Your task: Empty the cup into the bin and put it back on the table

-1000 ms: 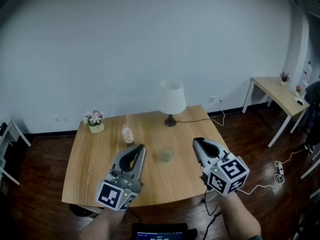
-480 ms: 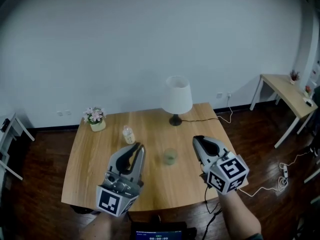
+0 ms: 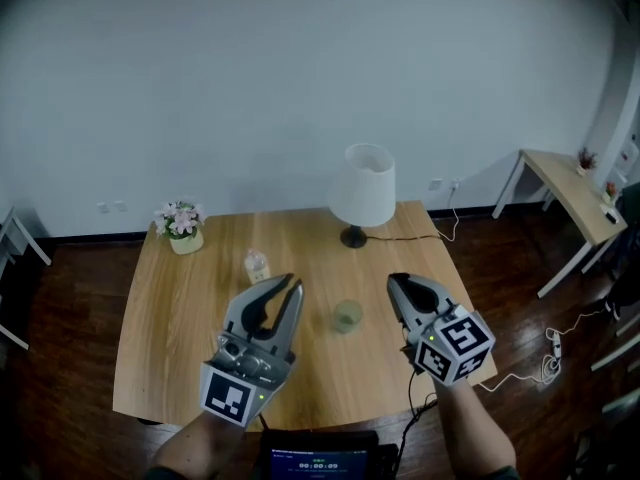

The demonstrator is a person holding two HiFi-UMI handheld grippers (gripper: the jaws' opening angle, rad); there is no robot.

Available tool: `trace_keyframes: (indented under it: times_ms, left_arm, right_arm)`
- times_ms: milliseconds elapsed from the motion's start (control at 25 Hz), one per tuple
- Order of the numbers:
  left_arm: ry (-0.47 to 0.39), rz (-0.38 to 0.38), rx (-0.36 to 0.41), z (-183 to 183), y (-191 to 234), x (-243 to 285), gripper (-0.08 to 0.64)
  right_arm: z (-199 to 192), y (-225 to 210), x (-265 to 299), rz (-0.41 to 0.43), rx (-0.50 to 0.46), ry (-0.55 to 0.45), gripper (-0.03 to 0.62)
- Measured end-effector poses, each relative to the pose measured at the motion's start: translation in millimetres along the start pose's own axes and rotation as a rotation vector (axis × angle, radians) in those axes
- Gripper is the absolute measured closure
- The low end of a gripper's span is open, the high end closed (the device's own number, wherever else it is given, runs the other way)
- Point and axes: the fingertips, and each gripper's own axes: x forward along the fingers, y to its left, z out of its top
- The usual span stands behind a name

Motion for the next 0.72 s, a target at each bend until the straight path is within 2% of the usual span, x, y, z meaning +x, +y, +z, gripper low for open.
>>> trace_keyframes:
  times_ms: [200, 360, 440, 560, 680, 720]
  left_arm:
    - [0.020, 0.009, -0.022, -22, 18, -6, 0.529]
    - [0.052, 0.038, -0.040, -40, 24, -9, 0.532]
    - [0.073, 0.048, -0.034, -50, 25, -8, 0.532]
    - [0.105, 0.075, -0.032, -66, 27, -7, 0.533]
    - [0.156, 0.100, -0.035, -82, 23, -10, 0.533]
    - [0.172, 0.104, -0.032, -87, 22, -10, 0.534]
  right_arm:
    - [-20, -9, 21, -0.015, 0.013, 0.031, 0.564]
    - [-36, -7, 36, 0.045, 0.006, 0.037, 0.554]
    - [-49, -8, 47, 0.088, 0.011, 0.068, 0.472]
    - [-69, -9, 60, 0.141, 0.013, 0.113, 0.423]
    - [-91, -11, 69, 0.185, 0.004, 0.158, 0.420]
    - [-98, -11, 72, 0.201, 0.003, 0.170, 0.376]
